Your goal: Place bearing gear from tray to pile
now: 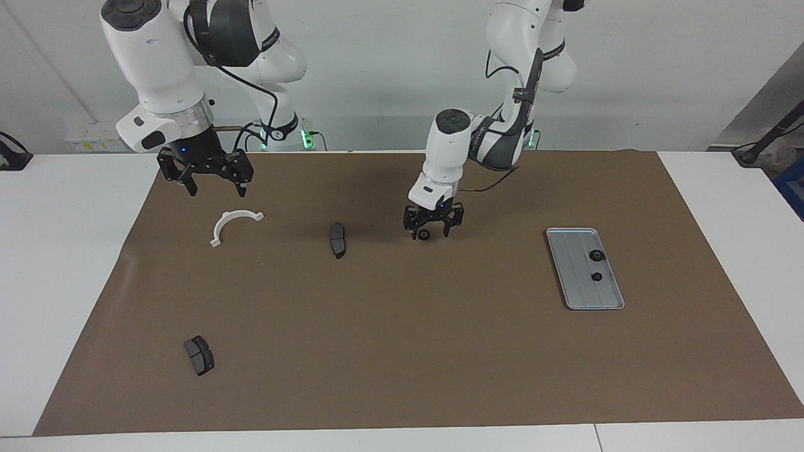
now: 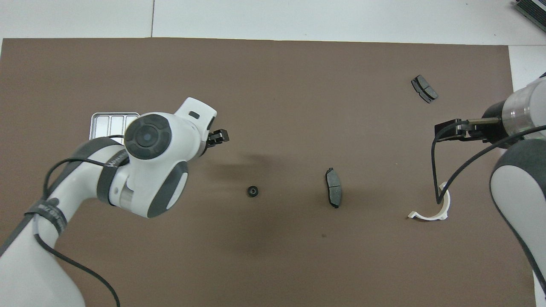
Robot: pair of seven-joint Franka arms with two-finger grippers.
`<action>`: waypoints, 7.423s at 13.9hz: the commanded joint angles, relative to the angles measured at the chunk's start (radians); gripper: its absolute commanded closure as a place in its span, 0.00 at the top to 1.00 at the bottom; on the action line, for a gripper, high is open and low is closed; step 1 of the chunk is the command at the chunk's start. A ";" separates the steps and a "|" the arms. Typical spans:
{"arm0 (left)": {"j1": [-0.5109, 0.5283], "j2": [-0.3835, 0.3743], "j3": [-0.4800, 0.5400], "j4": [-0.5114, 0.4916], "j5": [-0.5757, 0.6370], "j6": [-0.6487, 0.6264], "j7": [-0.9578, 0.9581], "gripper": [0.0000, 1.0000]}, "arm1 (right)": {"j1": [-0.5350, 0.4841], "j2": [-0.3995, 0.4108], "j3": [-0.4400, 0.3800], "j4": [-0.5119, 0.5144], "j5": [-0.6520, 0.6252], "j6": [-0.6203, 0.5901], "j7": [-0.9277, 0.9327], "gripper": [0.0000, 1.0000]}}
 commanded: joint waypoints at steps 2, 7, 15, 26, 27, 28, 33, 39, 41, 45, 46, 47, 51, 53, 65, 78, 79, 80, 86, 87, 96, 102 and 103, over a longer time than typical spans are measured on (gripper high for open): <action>0.206 -0.004 -0.011 -0.005 0.015 -0.026 0.286 0.92 | -0.006 -0.011 0.003 -0.001 0.023 -0.026 -0.030 1.00; 0.396 -0.005 -0.013 -0.067 0.013 0.050 0.619 0.91 | 0.043 -0.017 0.004 -0.013 0.023 -0.025 -0.028 1.00; 0.462 0.082 -0.013 -0.094 0.013 0.198 0.710 0.74 | 0.308 0.107 0.004 -0.044 0.023 0.152 0.310 1.00; 0.469 0.096 -0.011 -0.159 0.013 0.236 0.709 0.44 | 0.563 0.352 0.004 -0.071 0.021 0.482 0.590 1.00; 0.472 0.096 -0.011 -0.163 0.013 0.235 0.709 0.41 | 0.595 0.388 0.004 -0.070 0.021 0.513 0.616 1.00; 0.476 0.096 -0.011 -0.164 0.013 0.236 0.709 0.38 | 0.612 0.432 0.004 -0.068 0.006 0.558 0.659 1.00; 0.475 0.099 -0.013 -0.150 0.013 0.235 0.706 0.15 | 0.654 0.495 0.004 -0.074 0.004 0.629 0.677 0.99; 0.456 0.115 -0.019 -0.031 0.006 0.132 0.690 0.00 | 0.684 0.483 0.004 -0.105 0.004 0.620 0.719 0.63; 0.429 0.113 -0.025 0.007 -0.005 0.086 0.644 0.00 | 0.688 0.480 0.004 -0.105 0.004 0.610 0.720 0.62; 0.291 0.102 -0.025 0.035 -0.008 0.055 0.358 0.00 | 0.688 0.472 0.004 -0.110 0.004 0.575 0.719 0.62; 0.248 0.101 -0.025 0.034 -0.008 0.057 0.277 0.00 | 0.689 0.472 0.004 -0.113 0.004 0.574 0.719 0.62; 0.205 0.099 -0.024 0.031 -0.008 0.060 0.214 0.00 | 0.688 0.472 0.004 -0.113 0.004 0.574 0.717 0.58; 0.116 0.098 -0.025 0.029 -0.008 0.074 0.080 0.00 | 0.688 0.471 0.004 -0.113 0.004 0.560 0.714 0.15; 0.093 0.098 -0.025 0.029 -0.010 0.071 0.077 0.00 | 0.672 0.466 0.004 -0.113 0.004 0.560 0.702 0.00; -0.214 0.041 -0.027 -0.090 -0.010 0.089 -0.097 0.24 | 0.122 0.400 0.004 -0.102 0.021 0.580 0.110 0.00; 0.146 0.015 -0.013 0.015 -0.007 -0.046 0.174 0.80 | -0.122 0.535 0.004 0.004 0.032 0.624 -0.051 1.00; 0.190 0.013 -0.013 0.011 -0.005 -0.054 0.228 0.80 | -0.121 0.529 0.004 0.004 0.032 0.624 -0.048 1.00; 0.241 0.013 -0.013 0.006 -0.007 -0.058 0.301 0.80 | -0.115 0.517 0.004 0.004 0.032 0.623 -0.047 1.00; 0.465 -0.022 -0.013 -0.092 -0.007 -0.037 0.684 0.78 | 0.008 0.434 0.004 -0.002 0.030 0.577 0.065 1.00; 0.488 -0.027 -0.013 -0.109 -0.007 -0.037 0.701 0.77 | 0.046 0.431 0.003 0.001 0.023 0.565 0.123 1.00; 0.507 -0.051 -0.013 -0.224 -0.008 0.101 0.347 0.77 | 0.406 0.442 0.004 0.062 0.012 0.498 0.541 1.00; 0.505 -0.051 -0.013 -0.316 -0.008 0.267 0.084 0.77 | 0.589 0.526 0.004 0.096 0.012 0.494 0.697 1.00; 0.504 -0.051 -0.013 -0.321 -0.008 0.273 0.083 0.77 | 0.608 0.532 0.004 0.096 0.015 0.497 0.702 1.00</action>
